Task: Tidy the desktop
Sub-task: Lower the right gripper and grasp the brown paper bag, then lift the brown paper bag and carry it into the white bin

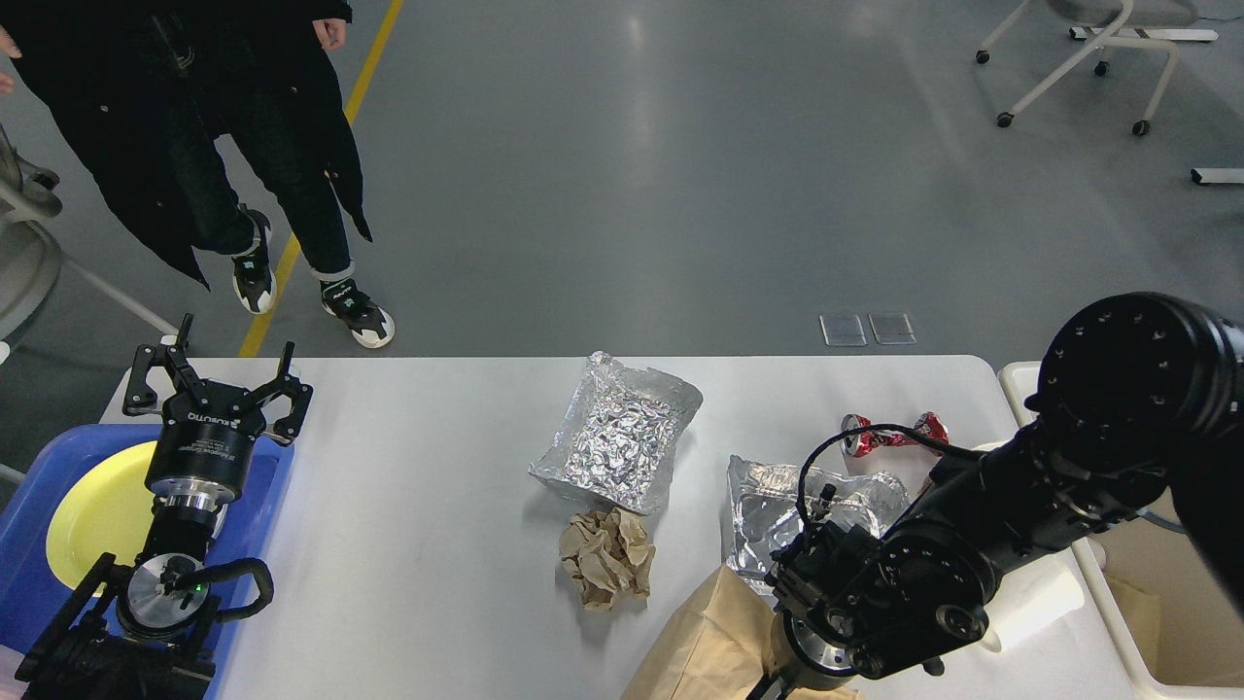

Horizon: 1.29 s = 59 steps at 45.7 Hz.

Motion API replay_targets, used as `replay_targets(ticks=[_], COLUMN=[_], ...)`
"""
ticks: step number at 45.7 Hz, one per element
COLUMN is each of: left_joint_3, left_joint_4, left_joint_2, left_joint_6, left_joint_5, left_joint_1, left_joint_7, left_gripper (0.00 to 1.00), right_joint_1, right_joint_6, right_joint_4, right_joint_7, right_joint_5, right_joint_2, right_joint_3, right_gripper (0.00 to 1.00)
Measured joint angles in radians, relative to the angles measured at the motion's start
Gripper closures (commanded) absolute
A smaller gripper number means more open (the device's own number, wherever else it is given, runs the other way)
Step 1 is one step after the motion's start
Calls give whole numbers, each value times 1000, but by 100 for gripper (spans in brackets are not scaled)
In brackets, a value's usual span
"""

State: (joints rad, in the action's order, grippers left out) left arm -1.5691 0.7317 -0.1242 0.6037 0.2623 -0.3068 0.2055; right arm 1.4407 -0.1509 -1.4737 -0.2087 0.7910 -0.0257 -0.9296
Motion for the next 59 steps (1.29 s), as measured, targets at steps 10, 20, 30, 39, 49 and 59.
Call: replay_targets(ticks=[10, 20, 30, 39, 49, 59], left_joint_3=[0, 0, 0, 0, 0, 0], left_joint_4=[0, 0, 0, 0, 0, 0], left_joint_2=[0, 0, 0, 0, 0, 0], left_joint_6=[0, 0, -1, -1, -1, -1], left_joint_5=[0, 0, 0, 0, 0, 0], left_joint_1=[0, 0, 0, 0, 0, 0], left_joint_7=[0, 0, 0, 0, 0, 0], left_gripper=[4, 4, 4, 4, 4, 4], right_joint_1=[45, 114, 262, 441, 676, 849], right_joint_6=[-8, -27, -87, -196, -396, -505], right_joint_4=[-39, -101, -178, -242, -255, -267], right_joint_7=[1, 4, 16, 20, 22, 19], right_joint_5=[-58, -120, -272, -397, -548, -605], right_joint_2=[31, 71, 156, 251, 347, 405], right_joint_3=[0, 0, 2, 2, 1, -49], right_gripper=[100, 100, 100, 100, 100, 100])
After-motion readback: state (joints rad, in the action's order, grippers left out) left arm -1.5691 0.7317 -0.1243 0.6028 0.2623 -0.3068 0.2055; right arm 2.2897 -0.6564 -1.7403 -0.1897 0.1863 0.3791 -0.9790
